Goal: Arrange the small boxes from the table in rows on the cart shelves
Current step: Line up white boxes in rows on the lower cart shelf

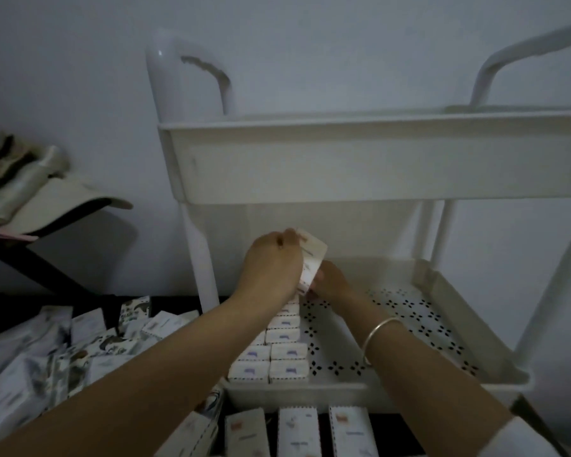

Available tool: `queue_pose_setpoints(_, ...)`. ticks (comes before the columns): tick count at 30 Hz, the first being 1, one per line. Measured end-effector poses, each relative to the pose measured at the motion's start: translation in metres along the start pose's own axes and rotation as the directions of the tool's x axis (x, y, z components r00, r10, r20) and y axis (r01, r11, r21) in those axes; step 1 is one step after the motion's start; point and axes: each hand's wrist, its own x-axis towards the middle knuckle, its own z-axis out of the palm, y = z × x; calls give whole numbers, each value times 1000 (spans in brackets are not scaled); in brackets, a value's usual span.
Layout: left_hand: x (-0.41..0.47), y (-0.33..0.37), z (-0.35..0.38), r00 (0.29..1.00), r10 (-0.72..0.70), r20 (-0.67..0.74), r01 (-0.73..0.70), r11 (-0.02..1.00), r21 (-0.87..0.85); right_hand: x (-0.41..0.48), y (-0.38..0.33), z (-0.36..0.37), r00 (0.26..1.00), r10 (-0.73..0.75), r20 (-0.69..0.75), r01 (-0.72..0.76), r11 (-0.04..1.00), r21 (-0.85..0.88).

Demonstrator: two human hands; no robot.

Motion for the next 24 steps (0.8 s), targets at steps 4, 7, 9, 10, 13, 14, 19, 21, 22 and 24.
queue_pose_setpoints(4,29,0,-2,1000,-27,-4,27,996,87,-2,-2,16,989,39,142,-49,997,67)
queue_pose_setpoints(7,43,-16,2,999,-16,35,5,953,303,-4,-5,14,987,30,161,-44,995,86)
queue_pose_setpoints(9,55,-26,6,1000,-9,28,-3,909,417,-4,-4,12,985,-2,171,-27,986,164)
queue_pose_setpoints(10,61,-29,7,1000,-1,16,-6,896,444,-4,-3,12,984,-16,179,-16,984,176)
queue_pose_setpoints(13,74,-35,12,999,28,-32,-11,902,431,3,4,14,990,-14,143,-7,989,144)
queue_pose_setpoints(14,77,-37,14,998,45,-38,-26,915,403,5,8,14,993,-7,114,-10,989,148)
queue_pose_setpoints(19,88,-46,28,991,133,19,-127,888,443,14,20,13,995,2,103,-19,986,165)
queue_pose_setpoints(21,92,-51,31,990,120,72,-139,854,501,15,21,12,994,-8,111,-9,989,149)
queue_pose_setpoints(22,93,-53,32,990,99,103,-138,843,520,17,22,12,994,-12,108,-4,989,145)
queue_pose_setpoints(24,96,-56,33,987,56,149,-129,831,542,20,23,11,994,1,109,-14,993,119)
